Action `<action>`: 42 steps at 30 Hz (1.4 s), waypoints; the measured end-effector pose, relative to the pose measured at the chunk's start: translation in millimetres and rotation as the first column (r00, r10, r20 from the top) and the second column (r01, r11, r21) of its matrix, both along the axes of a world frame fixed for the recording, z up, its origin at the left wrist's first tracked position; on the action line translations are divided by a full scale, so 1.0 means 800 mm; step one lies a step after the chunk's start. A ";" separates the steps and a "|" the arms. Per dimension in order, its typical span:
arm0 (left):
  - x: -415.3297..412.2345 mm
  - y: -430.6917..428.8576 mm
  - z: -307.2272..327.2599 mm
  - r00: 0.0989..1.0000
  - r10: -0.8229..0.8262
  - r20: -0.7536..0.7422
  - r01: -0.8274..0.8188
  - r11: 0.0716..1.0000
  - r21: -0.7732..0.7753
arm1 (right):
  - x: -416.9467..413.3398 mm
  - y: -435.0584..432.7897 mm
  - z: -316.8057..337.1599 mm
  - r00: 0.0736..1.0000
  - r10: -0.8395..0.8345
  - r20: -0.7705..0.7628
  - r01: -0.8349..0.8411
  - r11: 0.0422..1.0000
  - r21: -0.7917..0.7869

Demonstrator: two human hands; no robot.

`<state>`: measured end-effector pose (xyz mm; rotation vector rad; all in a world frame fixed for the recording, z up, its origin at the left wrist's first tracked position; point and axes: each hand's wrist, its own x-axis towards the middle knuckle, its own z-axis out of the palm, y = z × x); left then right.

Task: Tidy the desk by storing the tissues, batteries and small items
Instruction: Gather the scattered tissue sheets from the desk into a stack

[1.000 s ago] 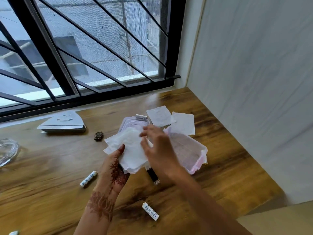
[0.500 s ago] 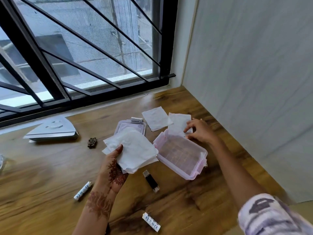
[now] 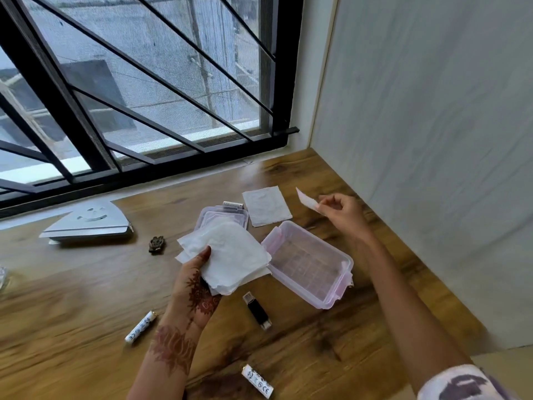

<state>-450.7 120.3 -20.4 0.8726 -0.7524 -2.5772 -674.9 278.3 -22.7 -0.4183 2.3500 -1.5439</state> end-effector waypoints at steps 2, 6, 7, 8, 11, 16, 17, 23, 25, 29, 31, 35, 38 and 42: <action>-0.001 0.002 0.001 1.000 0.002 -0.007 -0.002 1.000 0.007 | 0.024 -0.011 0.025 0.999 0.026 0.028 -0.024 0.996 -0.080; -0.003 0.007 0.007 0.999 0.024 -0.027 -0.023 0.999 0.023 | 0.088 -0.043 0.054 0.989 0.149 -0.004 -0.149 0.984 -0.097; -0.003 0.008 0.008 0.999 0.031 -0.028 -0.030 0.999 0.022 | 0.105 -0.051 0.058 0.982 0.188 -0.033 -0.191 0.978 -0.085; -0.003 0.009 0.009 0.999 0.036 -0.028 -0.035 0.999 0.016 | 0.123 -0.059 0.060 0.971 0.228 -0.070 -0.232 0.971 -0.055; -0.002 0.009 0.010 0.998 0.044 -0.041 -0.044 0.999 0.005 | 0.173 -0.081 0.057 0.928 0.305 -0.214 -0.292 0.952 0.087; 0.003 0.009 0.007 0.993 0.070 -0.094 -0.063 0.996 0.067 | 0.225 -0.105 0.033 0.851 0.370 -0.373 -0.305 0.926 0.223; 0.004 0.009 0.007 0.992 0.090 -0.086 -0.085 0.994 0.063 | 0.230 -0.107 0.030 0.832 0.381 -0.403 -0.311 0.922 0.230; 0.009 0.001 0.007 0.994 0.055 -0.091 -0.048 0.995 0.083 | 0.214 -0.109 0.039 0.779 0.475 -0.409 -0.436 0.880 0.190; 0.008 -0.005 0.004 0.992 0.083 -0.092 -0.078 0.995 0.060 | 0.185 -0.109 0.046 0.769 0.477 -0.426 -0.447 0.877 0.175; 0.011 -0.014 0.000 0.990 0.110 -0.087 -0.103 0.991 0.087 | 0.085 -0.110 0.041 0.771 0.485 -0.414 -0.382 0.871 0.309; 0.013 -0.017 0.000 0.990 0.116 -0.085 -0.107 0.989 0.100 | 0.034 -0.109 0.030 0.790 0.490 -0.368 -0.333 0.847 0.415; 0.011 -0.019 -0.004 0.986 0.135 -0.103 -0.124 0.987 0.107 | -0.023 -0.099 0.009 0.788 0.563 -0.250 -0.339 0.735 0.587; 0.009 -0.020 -0.006 0.984 0.147 -0.096 -0.137 0.985 0.107 | -0.033 -0.094 -0.007 0.726 0.661 -0.192 -0.375 0.613 0.695; 0.008 -0.023 -0.007 0.985 0.142 -0.100 -0.131 0.985 0.111 | -0.039 -0.094 -0.026 0.719 0.662 -0.213 -0.362 0.618 0.698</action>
